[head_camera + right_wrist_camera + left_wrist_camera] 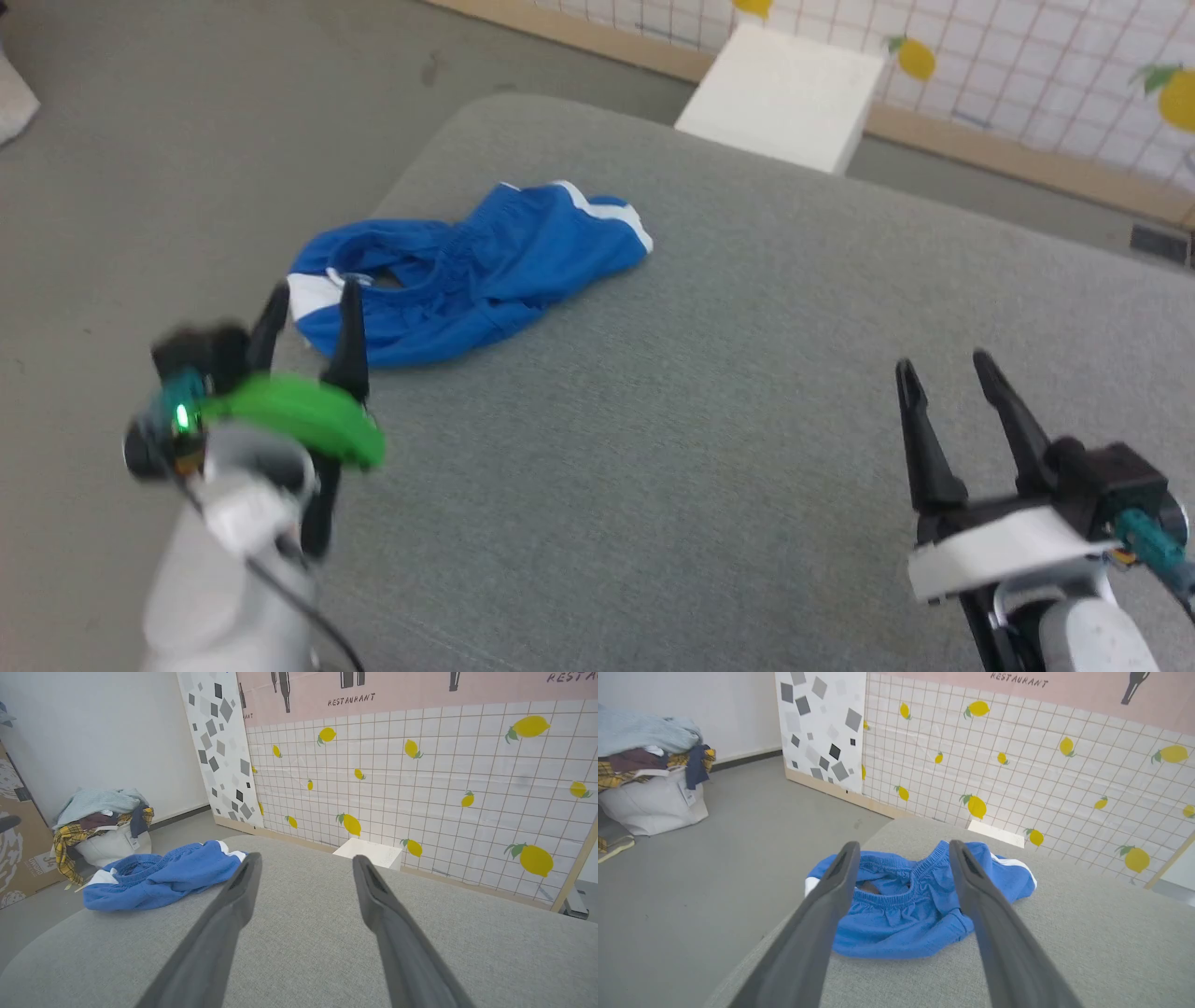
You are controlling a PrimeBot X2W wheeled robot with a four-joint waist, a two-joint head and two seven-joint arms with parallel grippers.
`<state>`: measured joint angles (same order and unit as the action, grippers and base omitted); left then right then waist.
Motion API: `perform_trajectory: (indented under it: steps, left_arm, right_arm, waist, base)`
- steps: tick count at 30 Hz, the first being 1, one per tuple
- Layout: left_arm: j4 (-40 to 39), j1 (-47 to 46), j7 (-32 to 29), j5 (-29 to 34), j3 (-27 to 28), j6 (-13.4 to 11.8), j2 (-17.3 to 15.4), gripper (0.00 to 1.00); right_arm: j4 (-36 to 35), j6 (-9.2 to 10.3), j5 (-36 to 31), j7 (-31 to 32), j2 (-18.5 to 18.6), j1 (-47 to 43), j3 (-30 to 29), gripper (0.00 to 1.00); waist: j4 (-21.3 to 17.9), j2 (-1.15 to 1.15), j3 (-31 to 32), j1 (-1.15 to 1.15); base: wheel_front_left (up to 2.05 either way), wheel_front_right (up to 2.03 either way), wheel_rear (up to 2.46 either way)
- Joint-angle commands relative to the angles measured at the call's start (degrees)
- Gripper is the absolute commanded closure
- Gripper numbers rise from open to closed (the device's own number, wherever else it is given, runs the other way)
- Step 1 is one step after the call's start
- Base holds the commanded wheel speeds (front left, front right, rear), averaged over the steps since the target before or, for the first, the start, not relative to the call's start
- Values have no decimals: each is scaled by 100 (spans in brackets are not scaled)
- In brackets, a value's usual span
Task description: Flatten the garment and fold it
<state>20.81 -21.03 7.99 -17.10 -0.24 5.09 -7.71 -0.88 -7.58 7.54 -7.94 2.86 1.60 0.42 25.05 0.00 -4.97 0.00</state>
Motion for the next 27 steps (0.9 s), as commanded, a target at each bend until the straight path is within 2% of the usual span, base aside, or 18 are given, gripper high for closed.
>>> perform_trajectory:
  steps: [1,6,9,10,11,17,21,22,23,27]
  left_arm:
    - [222,-389,-234,-152,-19,90,-104,0]
    - [1366,-1746,-1672,-821,-101,214,-506,0]
    - [1893,-2314,-2584,-1211,-124,228,-613,0]
    - [2076,-2480,-2962,-1336,-158,231,-649,0]
    - [2317,-2770,-3938,-1616,-473,236,-678,0]
    - [2406,-2765,-4765,-1992,-991,238,-860,0]
    - [2506,-2688,-4498,-1889,-1135,238,-965,0]
    - [2512,-2689,-4341,-1861,-1144,238,-973,27]
    - [2500,-2713,-4024,-1819,-1114,234,-982,100]
    - [2470,-2921,-3159,-1682,-1143,236,-979,100]
  right_arm:
    - [-87,9,-79,66,1,169,31,0]
    - [-335,9,-288,290,1,542,72,0]
    - [-467,9,-365,363,1,648,-7,0]
    - [-506,9,-392,388,1,669,-29,0]
    - [-585,9,-440,433,1,695,-101,0]
    - [-668,9,-440,423,1,734,-175,0]
    - [-642,9,-407,423,1,811,-132,0]
    - [-630,9,-405,418,1,838,-120,0]
    - [-611,9,-403,407,1,866,-114,0]
    - [-478,9,-357,334,1,908,-67,0]
  waist:
    - [-443,0,-566,0]
    - [-907,0,-1217,0]
    - [-1097,0,-1531,0]
    - [-1160,0,-1631,0]
    - [-1273,0,-1839,0]
    - [-1326,0,-2064,0]
    - [-1331,0,-2123,0]
    - [-1326,0,-2122,0]
    - [-1319,0,-2104,0]
    - [-1336,0,-1907,0]
  base:
    - [0,0,0]
    - [0,0,0]
    - [0,0,0]
    - [0,0,0]
    - [0,0,0]
    - [0,0,0]
    - [0,0,0]
    - [0,0,0]
    - [0,0,0]
    - [0,0,0]
